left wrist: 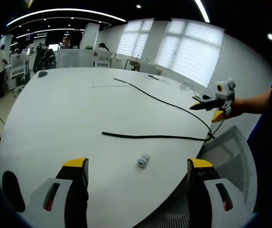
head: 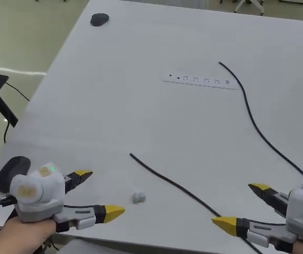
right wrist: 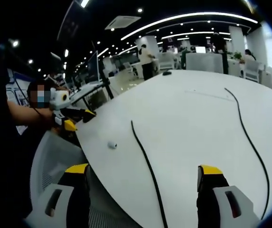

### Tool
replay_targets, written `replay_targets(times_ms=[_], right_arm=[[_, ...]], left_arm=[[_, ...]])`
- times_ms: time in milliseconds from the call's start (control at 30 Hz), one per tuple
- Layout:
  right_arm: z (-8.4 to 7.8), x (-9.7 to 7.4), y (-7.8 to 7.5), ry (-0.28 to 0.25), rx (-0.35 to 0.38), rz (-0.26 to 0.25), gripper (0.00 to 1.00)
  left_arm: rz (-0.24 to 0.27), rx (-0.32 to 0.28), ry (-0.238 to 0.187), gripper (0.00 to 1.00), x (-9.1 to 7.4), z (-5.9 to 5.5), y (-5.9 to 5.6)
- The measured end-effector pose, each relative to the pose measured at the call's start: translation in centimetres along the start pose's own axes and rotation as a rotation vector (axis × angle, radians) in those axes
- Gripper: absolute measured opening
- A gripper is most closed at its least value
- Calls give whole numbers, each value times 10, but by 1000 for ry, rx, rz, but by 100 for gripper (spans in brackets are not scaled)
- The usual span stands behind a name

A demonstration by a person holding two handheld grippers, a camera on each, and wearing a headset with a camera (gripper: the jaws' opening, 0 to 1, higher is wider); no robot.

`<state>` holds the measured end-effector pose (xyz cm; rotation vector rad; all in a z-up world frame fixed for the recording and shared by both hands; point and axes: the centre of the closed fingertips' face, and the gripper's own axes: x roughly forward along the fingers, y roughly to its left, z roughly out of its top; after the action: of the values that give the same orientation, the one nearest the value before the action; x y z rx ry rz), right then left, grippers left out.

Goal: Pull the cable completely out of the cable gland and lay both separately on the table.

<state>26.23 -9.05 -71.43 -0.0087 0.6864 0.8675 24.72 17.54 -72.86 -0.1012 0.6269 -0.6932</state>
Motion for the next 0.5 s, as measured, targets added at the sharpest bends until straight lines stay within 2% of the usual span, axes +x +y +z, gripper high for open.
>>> replay_targets(times_ms=[67, 233, 367, 500], right_arm=[[-5, -2, 1, 10, -2, 5, 99], [-15, -5, 6, 46, -29, 33, 99], [-18, -3, 9, 61, -52, 46, 99], [-16, -1, 12, 59, -55, 53, 99]], left_arm=[[-1, -2, 9, 87, -3, -3, -1], [4, -14, 36, 94, -8, -13, 0], [3, -31, 55, 99, -10, -17, 2], [2, -34, 70, 99, -10, -18, 2]])
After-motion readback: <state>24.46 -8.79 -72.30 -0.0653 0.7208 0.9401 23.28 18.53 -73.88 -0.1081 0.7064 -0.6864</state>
